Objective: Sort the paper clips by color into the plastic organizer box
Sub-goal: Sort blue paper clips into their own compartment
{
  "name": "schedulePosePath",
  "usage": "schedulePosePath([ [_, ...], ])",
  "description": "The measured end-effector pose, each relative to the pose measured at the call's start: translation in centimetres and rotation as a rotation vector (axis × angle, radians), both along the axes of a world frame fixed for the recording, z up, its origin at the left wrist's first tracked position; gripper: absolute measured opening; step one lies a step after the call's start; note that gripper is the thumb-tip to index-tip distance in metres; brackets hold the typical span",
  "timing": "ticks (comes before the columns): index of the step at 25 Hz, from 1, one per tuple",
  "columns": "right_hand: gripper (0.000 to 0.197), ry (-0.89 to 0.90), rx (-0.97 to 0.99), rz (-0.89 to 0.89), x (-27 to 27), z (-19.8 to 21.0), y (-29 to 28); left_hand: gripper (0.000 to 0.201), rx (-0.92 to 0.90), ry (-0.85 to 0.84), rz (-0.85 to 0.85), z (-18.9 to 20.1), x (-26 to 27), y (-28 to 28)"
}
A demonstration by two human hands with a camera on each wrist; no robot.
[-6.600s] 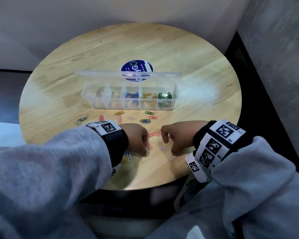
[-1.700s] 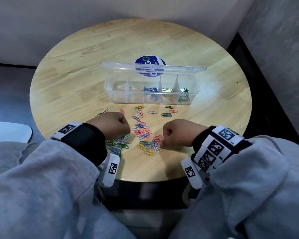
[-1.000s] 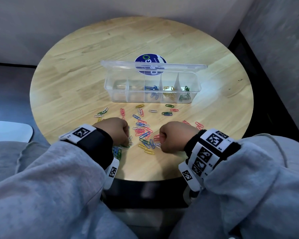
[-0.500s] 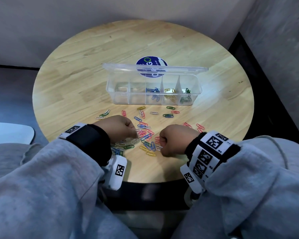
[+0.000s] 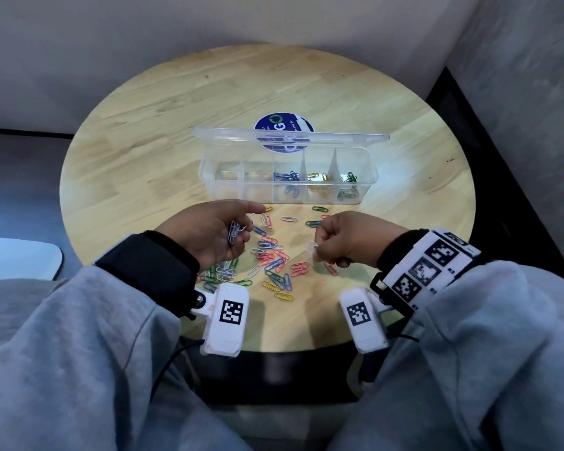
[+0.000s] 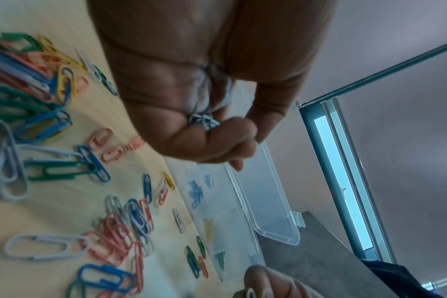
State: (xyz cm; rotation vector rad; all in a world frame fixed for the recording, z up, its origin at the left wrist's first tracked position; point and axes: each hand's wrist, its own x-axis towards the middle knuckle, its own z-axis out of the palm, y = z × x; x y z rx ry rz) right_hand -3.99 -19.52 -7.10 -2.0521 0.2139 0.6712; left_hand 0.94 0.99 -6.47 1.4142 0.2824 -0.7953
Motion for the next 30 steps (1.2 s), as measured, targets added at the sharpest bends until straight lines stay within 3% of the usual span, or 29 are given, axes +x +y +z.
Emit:
schedulePosePath([
  [9, 0.028, 0.067, 0.480, -0.352, 0.5, -0.5, 0.1, 0.033, -0.148, 0.062, 0.071, 0.9, 0.4, 0.4],
  [18, 0.020, -0.005, 0.555, -0.563, 0.4, 0.2, 0.3, 0.040, -0.230, 0.021, 0.157, 2.0, 0.9, 1.3],
  [25, 0.025, -0.035, 0.599, -0.537, 6.1, 2.8, 2.4, 0.034, -0.145, -0.036, 0.152, 3.4, 4.9, 0.0],
  [30, 0.020, -0.048, 0.703, -0.583, 9.9, 2.4, 4.3, 0.036, -0.134, -0.013, 0.132, 2.9, 7.0, -2.0],
])
